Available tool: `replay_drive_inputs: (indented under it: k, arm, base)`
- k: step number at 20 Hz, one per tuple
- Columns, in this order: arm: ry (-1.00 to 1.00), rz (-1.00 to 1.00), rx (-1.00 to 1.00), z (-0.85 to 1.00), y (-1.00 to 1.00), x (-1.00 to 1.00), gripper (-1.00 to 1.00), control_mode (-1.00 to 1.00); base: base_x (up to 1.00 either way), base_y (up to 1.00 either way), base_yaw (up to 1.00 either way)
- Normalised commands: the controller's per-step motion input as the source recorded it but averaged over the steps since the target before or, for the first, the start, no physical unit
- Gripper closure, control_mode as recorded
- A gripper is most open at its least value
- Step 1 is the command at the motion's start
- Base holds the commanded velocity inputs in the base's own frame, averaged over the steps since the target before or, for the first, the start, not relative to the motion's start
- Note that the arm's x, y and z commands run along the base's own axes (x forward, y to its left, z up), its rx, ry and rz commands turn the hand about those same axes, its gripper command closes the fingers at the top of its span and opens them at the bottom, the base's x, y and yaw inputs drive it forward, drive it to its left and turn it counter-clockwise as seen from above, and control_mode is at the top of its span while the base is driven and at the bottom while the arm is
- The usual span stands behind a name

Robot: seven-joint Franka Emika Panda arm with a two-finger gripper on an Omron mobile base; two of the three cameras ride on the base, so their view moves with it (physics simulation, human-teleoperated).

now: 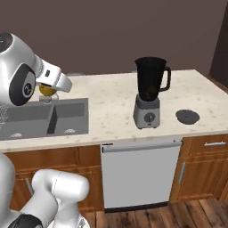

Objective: Grab the lemons from the fridge, place them in the blender, close the lid, and turn on the blender to create a marinade.

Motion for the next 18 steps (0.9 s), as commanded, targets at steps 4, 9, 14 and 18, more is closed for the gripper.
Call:
replay_drive_inputs:
  k: [4,9,14,18]
  arm:
    - [0.0,0.0,0.0,0.0,0.0,0.0,1.0,1.0]
    - [0.0,0.0,0.0,0.0,0.0,0.0,1.0,1.0]
    - [0.0,0.0,0.0,0.0,0.0,0.0,1.0,1.0]
    - [0.0,0.0,0.0,0.0,0.0,0.0,1.0,1.0]
  base:
    - [0.58,-1.0,0.0]
    - [0.68,-1.0,0.0]
    - [0.74,-1.0,0.05]
    - [0.6,-1.0,0.14]
